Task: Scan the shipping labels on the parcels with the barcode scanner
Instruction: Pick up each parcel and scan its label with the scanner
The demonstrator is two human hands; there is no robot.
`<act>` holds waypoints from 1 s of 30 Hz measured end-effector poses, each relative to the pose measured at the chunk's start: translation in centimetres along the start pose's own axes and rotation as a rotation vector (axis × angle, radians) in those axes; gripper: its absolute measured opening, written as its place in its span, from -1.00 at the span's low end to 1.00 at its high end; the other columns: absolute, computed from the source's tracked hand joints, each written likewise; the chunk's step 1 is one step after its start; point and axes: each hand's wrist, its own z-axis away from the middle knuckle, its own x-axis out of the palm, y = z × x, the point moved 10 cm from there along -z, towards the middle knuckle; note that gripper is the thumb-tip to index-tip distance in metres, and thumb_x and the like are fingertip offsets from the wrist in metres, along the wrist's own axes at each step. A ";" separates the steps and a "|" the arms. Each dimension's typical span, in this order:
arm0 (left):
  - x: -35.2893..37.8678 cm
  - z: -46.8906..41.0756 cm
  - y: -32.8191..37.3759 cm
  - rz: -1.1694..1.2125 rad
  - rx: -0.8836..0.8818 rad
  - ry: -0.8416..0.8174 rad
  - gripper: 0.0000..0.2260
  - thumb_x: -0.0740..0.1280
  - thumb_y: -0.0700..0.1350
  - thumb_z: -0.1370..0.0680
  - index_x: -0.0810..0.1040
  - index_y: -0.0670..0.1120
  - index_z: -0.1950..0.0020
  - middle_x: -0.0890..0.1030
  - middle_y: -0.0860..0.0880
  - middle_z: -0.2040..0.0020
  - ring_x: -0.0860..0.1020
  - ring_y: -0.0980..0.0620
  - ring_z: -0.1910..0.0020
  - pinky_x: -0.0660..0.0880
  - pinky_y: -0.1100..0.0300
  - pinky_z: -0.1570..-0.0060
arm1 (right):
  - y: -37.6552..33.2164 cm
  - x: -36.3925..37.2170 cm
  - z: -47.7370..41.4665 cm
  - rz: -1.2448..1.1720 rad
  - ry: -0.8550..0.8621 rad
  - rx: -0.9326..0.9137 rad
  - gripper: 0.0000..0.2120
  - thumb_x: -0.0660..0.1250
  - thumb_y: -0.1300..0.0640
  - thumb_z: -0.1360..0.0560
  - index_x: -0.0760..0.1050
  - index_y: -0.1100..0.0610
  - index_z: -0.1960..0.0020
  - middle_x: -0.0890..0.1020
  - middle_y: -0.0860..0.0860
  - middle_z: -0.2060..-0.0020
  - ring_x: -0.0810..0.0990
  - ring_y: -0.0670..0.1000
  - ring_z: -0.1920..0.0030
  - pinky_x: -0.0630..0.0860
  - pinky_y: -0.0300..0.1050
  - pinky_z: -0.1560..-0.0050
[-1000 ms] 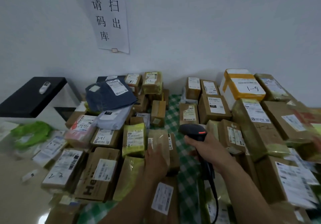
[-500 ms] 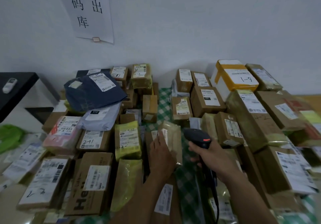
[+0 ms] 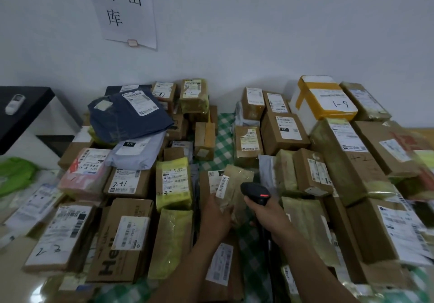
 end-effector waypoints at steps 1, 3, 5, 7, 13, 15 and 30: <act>-0.4 0.4 0.2 0.051 -0.003 0.009 -0.62 0.43 -0.11 -0.62 0.41 0.06 -0.38 0.54 0.11 -0.21 0.56 0.17 -0.12 0.46 0.49 0.09 | 0.0 0.5 0.1 -0.015 -0.013 -0.008 -0.66 0.48 0.04 -0.58 0.53 -0.03 -0.33 0.69 -0.01 -0.05 0.67 0.00 0.01 0.68 -0.09 0.11; -1.5 1.3 0.8 0.110 0.056 0.063 -0.63 0.44 -0.07 -0.61 0.46 0.10 -0.39 0.58 0.10 -0.25 0.58 0.19 -0.15 0.58 0.32 -0.08 | -0.3 0.9 0.5 -0.025 -0.012 -0.038 -0.65 0.45 0.06 -0.60 0.51 -0.05 -0.36 0.69 -0.03 -0.10 0.67 -0.05 -0.03 0.59 -0.30 0.26; -2.8 1.9 1.1 0.091 0.137 0.102 -0.62 0.45 0.00 -0.60 0.49 0.16 -0.39 0.58 0.12 -0.29 0.57 0.15 -0.25 0.59 0.11 -0.21 | -0.3 1.0 0.5 -0.068 -0.013 -0.047 -0.63 0.45 0.05 -0.60 0.50 -0.08 -0.38 0.69 -0.05 -0.15 0.67 -0.04 -0.11 0.63 -0.24 0.13; -3.7 2.6 1.2 0.030 0.134 0.099 -0.57 0.42 0.07 -0.60 0.43 0.24 -0.45 0.54 0.19 -0.33 0.52 0.18 -0.29 0.56 0.10 -0.25 | -0.5 1.5 0.7 -0.122 -0.036 -0.030 -0.61 0.46 0.05 -0.59 0.51 -0.10 -0.38 0.70 -0.06 -0.16 0.67 -0.01 -0.17 0.67 -0.02 -0.10; -4.5 3.6 2.2 -0.032 0.173 0.137 -0.47 0.45 0.09 -0.57 0.39 0.22 -0.51 0.46 0.23 -0.37 0.45 0.23 -0.32 0.46 0.20 -0.27 | -0.1 1.3 1.3 -0.075 -0.004 -0.054 -0.56 0.50 0.02 -0.56 0.49 -0.11 -0.41 0.68 -0.07 -0.20 0.66 -0.04 -0.17 0.63 0.06 -0.22; -4.9 3.2 3.0 0.016 0.208 0.147 -0.49 0.49 0.09 -0.55 0.45 0.22 -0.48 0.49 0.24 -0.33 0.46 0.29 -0.28 0.49 0.22 -0.24 | -0.8 0.3 1.8 -0.062 0.016 -0.103 -0.57 0.50 0.01 -0.56 0.47 -0.15 -0.38 0.67 -0.13 -0.17 0.65 -0.09 -0.15 0.63 -0.05 -0.17; -7.2 -6.2 10.4 -0.458 0.337 -0.096 -0.61 0.44 0.03 -0.60 0.56 0.14 -0.43 0.55 0.05 -0.34 0.51 0.08 -0.19 0.46 0.15 -0.13 | -6.3 -2.3 5.0 0.200 0.036 -0.230 -0.53 0.48 -0.09 -0.55 0.39 -0.12 -0.38 0.72 -0.08 0.02 0.71 -0.12 0.18 0.54 -0.25 0.22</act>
